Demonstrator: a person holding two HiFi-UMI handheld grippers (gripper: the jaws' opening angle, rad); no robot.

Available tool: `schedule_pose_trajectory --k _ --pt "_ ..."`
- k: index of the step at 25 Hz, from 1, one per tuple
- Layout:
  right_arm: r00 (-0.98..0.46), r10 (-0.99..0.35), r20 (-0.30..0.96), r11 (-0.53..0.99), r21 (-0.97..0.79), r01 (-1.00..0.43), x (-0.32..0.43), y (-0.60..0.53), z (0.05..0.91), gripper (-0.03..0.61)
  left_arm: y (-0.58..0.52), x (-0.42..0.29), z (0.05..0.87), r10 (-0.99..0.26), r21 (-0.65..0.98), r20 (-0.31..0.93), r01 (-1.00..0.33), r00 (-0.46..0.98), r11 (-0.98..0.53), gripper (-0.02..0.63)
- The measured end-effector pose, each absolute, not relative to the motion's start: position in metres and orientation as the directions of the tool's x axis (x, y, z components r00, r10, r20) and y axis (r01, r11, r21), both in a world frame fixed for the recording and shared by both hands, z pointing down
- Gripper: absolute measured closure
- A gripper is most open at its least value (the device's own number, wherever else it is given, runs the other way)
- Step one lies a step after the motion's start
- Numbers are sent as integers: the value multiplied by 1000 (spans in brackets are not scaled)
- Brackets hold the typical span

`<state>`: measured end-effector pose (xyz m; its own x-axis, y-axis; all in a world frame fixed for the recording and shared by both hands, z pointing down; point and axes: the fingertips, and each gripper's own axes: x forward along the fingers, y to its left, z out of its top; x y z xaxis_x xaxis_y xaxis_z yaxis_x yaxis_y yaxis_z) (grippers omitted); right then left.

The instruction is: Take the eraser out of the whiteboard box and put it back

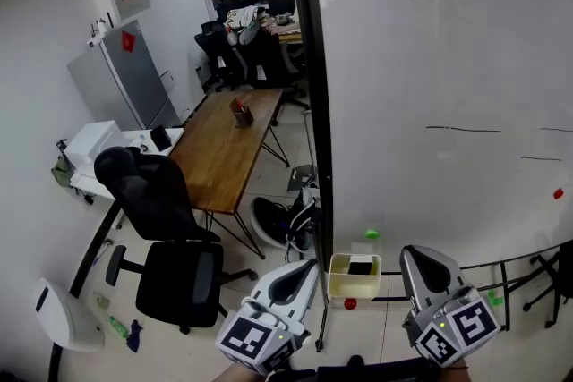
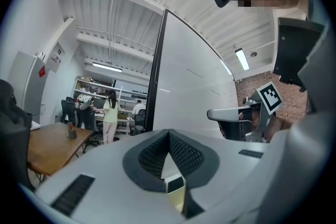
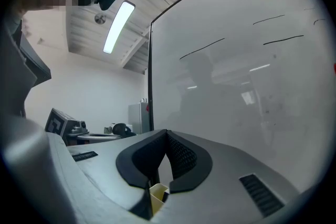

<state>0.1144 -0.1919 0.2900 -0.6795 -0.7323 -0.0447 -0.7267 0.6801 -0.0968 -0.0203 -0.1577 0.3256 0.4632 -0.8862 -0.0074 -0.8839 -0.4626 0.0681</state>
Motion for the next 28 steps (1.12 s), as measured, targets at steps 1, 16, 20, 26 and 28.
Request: schedule_pose_trajectory --k 1,16,20,26,28 --pt "-693 -720 -45 693 -96 -714 119 -189 290 557 -152 -16 325 -894 64 -6 -892 447 -447 583" --pt "-657 -750 -73 661 -101 -744 65 -80 275 557 -30 -81 305 -877 36 -33 -876 479 -480 584" --pt "-619 -784 -56 620 -124 -775 49 -46 283 557 -1 -99 316 -848 62 -25 -845 530 -530 584" --pt "-602 -797 -50 604 -108 -790 50 7 276 557 37 -99 304 -826 68 -50 -824 561 -563 584" --pt "-596 -801 -58 599 -105 -794 61 20 271 557 48 -88 298 -822 59 -58 -820 566 -569 584"
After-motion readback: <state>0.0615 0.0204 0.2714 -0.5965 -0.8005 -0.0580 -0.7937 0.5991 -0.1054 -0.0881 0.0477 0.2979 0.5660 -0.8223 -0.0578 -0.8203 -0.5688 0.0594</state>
